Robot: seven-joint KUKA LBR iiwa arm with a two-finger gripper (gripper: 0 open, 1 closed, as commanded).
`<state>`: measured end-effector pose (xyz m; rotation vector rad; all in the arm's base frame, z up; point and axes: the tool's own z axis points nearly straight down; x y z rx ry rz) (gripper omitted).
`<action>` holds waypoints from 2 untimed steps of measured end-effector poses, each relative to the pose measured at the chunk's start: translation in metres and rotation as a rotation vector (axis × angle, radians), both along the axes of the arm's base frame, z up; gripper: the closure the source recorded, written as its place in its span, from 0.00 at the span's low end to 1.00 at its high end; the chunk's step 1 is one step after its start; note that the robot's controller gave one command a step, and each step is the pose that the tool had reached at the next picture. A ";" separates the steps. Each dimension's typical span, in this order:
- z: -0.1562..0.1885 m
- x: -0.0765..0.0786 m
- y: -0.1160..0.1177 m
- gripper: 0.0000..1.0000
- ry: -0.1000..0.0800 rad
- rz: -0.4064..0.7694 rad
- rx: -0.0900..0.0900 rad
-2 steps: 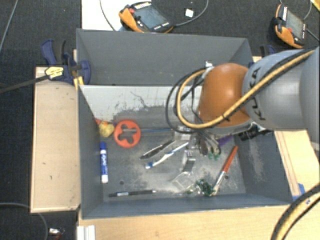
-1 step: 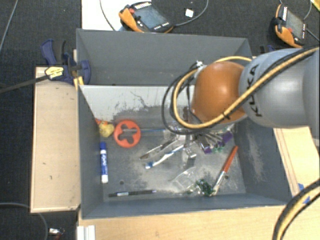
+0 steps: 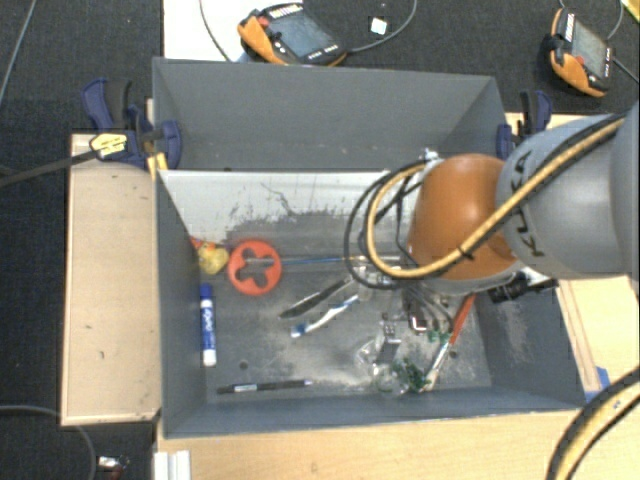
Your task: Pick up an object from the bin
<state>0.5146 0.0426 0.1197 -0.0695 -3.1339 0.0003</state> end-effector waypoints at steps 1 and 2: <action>0.110 -0.022 0.032 0.00 -0.012 0.176 0.002; 0.026 -0.023 0.011 0.00 -0.009 0.116 0.001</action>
Offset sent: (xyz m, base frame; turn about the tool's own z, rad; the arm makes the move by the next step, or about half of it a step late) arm -0.0261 -0.0032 -0.0367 -0.0628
